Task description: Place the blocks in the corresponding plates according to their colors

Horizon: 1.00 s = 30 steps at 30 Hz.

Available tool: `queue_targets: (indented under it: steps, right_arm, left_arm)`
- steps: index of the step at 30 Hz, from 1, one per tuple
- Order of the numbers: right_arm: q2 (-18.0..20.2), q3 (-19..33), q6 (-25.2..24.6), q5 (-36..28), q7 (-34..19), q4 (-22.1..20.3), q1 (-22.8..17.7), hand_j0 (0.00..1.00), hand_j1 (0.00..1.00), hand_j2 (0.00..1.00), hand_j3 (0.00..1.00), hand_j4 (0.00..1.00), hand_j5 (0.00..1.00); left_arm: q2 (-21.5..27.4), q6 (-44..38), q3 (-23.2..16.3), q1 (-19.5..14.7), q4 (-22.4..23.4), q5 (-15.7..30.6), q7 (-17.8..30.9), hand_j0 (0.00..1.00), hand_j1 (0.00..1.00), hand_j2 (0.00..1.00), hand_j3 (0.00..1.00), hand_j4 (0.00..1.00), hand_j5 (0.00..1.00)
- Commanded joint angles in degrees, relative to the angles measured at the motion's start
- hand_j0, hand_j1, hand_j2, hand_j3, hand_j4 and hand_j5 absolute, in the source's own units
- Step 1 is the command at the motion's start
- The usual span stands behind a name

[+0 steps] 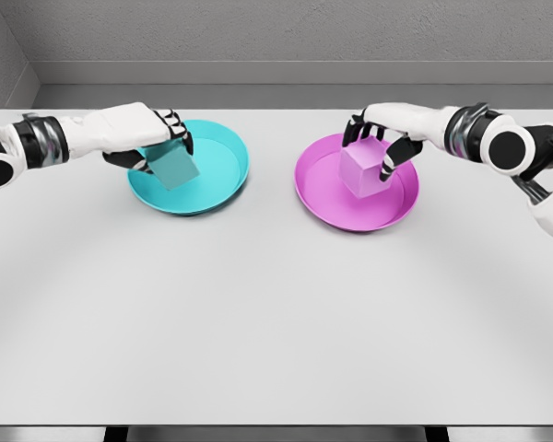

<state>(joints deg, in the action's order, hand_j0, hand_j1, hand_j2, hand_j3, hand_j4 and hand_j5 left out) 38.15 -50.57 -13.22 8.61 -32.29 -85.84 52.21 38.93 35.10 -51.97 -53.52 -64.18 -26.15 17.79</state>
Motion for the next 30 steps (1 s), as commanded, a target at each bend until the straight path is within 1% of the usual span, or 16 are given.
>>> queue_targets:
  steps: [1, 6, 8, 9, 10, 12, 13, 14, 16, 19, 21, 24, 26, 27, 29, 30]
  right_arm:
    - [-0.8, -0.1, -0.1, 0.0, 0.0, 1.7, 0.3, 0.55, 0.55, 0.55, 0.55, 0.55, 0.55]
    - [-1.4, -0.3, -0.7, 0.0, 0.0, 3.2, 0.5, 0.55, 0.55, 0.55, 0.55, 0.55, 0.55]
    - [-1.7, -0.4, -1.5, 0.8, 0.0, 3.3, 0.5, 0.58, 0.58, 0.58, 0.58, 0.58, 0.58]
    - [-1.7, -0.3, -1.5, 0.8, 0.1, 3.3, 0.5, 0.65, 0.65, 0.65, 0.65, 0.65, 0.65]
    - [-1.7, -0.3, -1.6, 0.8, 0.3, 3.3, 0.5, 1.00, 1.00, 1.00, 1.00, 1.00, 1.00]
    - [-1.7, -0.3, -1.5, 0.8, 0.3, 3.1, 0.5, 1.00, 1.00, 1.00, 1.00, 1.00, 1.00]
    - [-1.7, -0.3, -1.5, 0.8, 0.3, 3.0, 0.6, 1.00, 1.00, 1.00, 1.00, 1.00, 1.00]
    - [-1.7, -0.3, -1.5, 0.8, 0.3, 3.0, 0.5, 1.00, 1.00, 1.00, 1.00, 1.00, 1.00]
    - [-1.7, -0.3, -1.5, 0.8, 0.3, 2.8, 0.6, 1.00, 1.00, 1.00, 1.00, 1.00, 1.00]
    - [-1.4, -0.2, -0.7, 0.9, 0.0, 2.3, 0.8, 1.00, 1.00, 1.00, 1.00, 1.00, 1.00]
    - [-0.2, 0.2, 0.6, 0.9, 0.0, -0.9, 1.2, 1.00, 1.00, 1.00, 1.00, 1.00, 1.00]
    - [4.3, 0.7, 5.2, 0.9, -0.1, -7.8, 1.3, 1.00, 1.00, 1.00, 1.00, 1.00, 1.00]
    - [8.6, 4.0, 9.7, 0.8, -0.1, -10.9, 0.4, 1.00, 1.00, 1.00, 1.00, 1.00, 1.00]
    - [10.5, 5.5, 12.5, 0.9, -0.1, -11.0, -1.1, 1.00, 1.00, 1.00, 1.00, 1.00, 1.00]
    - [13.9, 12.9, 20.9, 0.7, -0.1, -11.0, -8.2, 1.00, 1.00, 1.00, 1.00, 1.00, 1.00]
    - [15.7, 15.4, 24.3, 0.6, -0.1, -11.0, -10.6, 1.00, 1.00, 1.00, 1.00, 1.00, 1.00]
  left_arm:
    - [-2.2, -0.1, -0.1, -0.1, 1.9, -1.5, 0.0, 0.42, 0.42, 0.42, 0.42, 0.42, 0.42]
    - [-5.1, -0.1, -0.8, -1.3, 5.5, -4.2, 0.0, 0.44, 0.44, 0.44, 0.44, 0.44, 0.44]
    - [-5.2, -0.1, -0.9, -1.4, 5.6, -4.4, 0.0, 0.45, 0.45, 0.45, 0.45, 0.45, 0.45]
    - [-5.2, -0.1, -0.8, -1.4, 5.6, -4.5, 0.0, 0.51, 0.51, 0.51, 0.51, 0.51, 0.51]
    - [-5.2, -0.1, -0.9, -1.4, 5.7, -4.5, 0.0, 0.61, 0.61, 0.61, 0.61, 0.61, 0.61]
    - [-5.2, -0.1, -0.8, -1.5, 6.0, -4.9, 0.0, 0.75, 0.75, 0.75, 0.75, 0.75, 0.75]
    - [-5.4, -0.1, -0.9, -1.9, 6.8, -4.9, 0.0, 0.91, 0.91, 0.91, 0.91, 0.91, 0.91]
    - [-5.7, -0.1, -0.9, -1.9, 7.2, -4.9, 0.0, 0.97, 0.97, 0.97, 0.97, 0.97, 0.97]
    - [-5.7, -0.1, -1.0, -2.0, 7.2, -4.9, 0.0, 1.00, 1.00, 1.00, 1.00, 1.00, 1.00]
    - [-5.7, -0.1, -1.0, -2.0, 7.2, -4.9, 0.0, 1.00, 1.00, 1.00, 1.00, 1.00, 1.00]
    - [-5.5, -0.1, -0.9, -2.1, 7.2, -4.7, 0.0, 1.00, 1.00, 1.00, 1.00, 1.00, 1.00]
    - [-5.0, -0.1, -0.7, -2.1, 6.9, -4.1, -0.1, 1.00, 1.00, 1.00, 1.00, 1.00, 1.00]
    - [-3.4, -0.1, -0.3, -2.1, 6.5, -3.9, -0.2, 1.00, 1.00, 1.00, 1.00, 1.00, 1.00]
    - [-2.9, -0.1, -0.1, -2.4, 6.3, -3.6, -0.3, 1.00, 1.00, 1.00, 1.00, 1.00, 1.00]
    - [-1.1, -0.1, -0.2, -2.5, 4.9, -2.8, -0.3, 1.00, 1.00, 1.00, 1.00, 1.00, 1.00]
    - [0.1, -0.1, -0.2, -2.3, 3.8, -1.4, -0.3, 1.00, 1.00, 1.00, 1.00, 1.00, 1.00]
